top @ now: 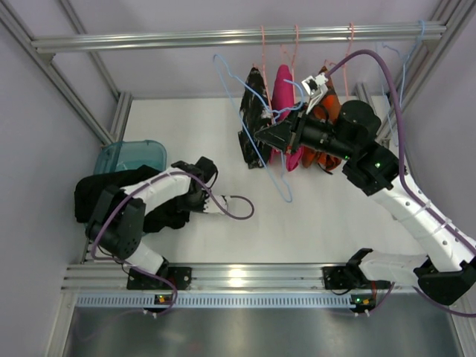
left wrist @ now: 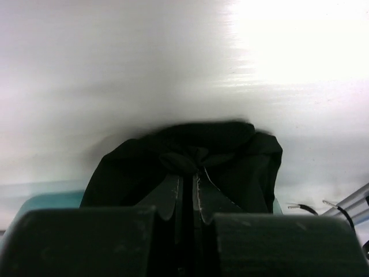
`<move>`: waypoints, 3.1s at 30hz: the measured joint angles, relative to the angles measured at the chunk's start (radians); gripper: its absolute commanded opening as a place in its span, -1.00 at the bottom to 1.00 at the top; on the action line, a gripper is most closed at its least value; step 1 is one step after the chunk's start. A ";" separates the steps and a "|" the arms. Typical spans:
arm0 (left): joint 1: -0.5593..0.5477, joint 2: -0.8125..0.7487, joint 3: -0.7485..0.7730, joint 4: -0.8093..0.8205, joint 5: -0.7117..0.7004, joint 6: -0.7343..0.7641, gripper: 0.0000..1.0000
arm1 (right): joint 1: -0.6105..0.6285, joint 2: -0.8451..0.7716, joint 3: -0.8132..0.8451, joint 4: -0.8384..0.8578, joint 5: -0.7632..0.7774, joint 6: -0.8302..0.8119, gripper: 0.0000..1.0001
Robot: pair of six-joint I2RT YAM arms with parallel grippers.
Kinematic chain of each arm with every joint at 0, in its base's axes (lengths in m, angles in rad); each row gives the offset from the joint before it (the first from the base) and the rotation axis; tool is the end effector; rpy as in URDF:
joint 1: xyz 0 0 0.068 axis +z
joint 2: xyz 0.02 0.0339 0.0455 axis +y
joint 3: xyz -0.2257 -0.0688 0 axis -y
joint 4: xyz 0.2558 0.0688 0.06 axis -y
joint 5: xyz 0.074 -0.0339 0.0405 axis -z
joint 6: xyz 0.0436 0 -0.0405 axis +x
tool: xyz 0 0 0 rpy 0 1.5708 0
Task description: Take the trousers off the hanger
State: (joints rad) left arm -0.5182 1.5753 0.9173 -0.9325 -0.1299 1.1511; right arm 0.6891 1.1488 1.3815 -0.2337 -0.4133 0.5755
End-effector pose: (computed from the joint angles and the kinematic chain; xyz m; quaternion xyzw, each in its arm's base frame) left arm 0.2267 -0.1228 0.1130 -0.7399 -0.6695 -0.0586 0.0295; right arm 0.2023 0.1894 0.4367 -0.1841 0.6831 0.5259 0.4722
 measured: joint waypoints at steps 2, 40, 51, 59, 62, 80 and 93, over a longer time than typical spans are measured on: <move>0.000 -0.045 0.011 0.002 0.006 -0.016 -1.00 | 0.000 0.000 0.000 0.000 0.000 0.000 -1.00; 0.835 -0.280 -0.040 0.178 -0.074 -0.271 0.69 | 0.000 0.019 0.012 -0.006 -0.035 -0.021 -1.00; 0.830 -0.509 0.357 -0.012 0.296 -0.367 0.96 | -0.003 -0.138 0.014 -0.115 -0.037 -0.183 -1.00; 0.830 -0.636 0.637 -0.054 0.834 -0.476 0.96 | -0.102 -0.256 0.014 -0.191 -0.081 -0.228 -1.00; 0.828 -0.608 0.778 -0.057 1.052 -0.493 0.97 | -0.126 -0.269 0.004 -0.204 -0.109 -0.224 -1.00; 0.350 -0.114 1.445 -0.026 0.903 -0.305 0.96 | -0.074 -0.022 0.017 -0.214 -0.238 -0.147 -1.00; -0.399 -0.158 1.076 -0.055 0.418 -0.153 0.62 | -0.031 0.044 0.034 -0.195 -0.237 -0.146 -1.00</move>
State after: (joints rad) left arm -0.9176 1.4178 1.9930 -0.9871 0.2886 0.9985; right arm 0.6586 1.1931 1.4155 -0.4290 -0.6502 0.4294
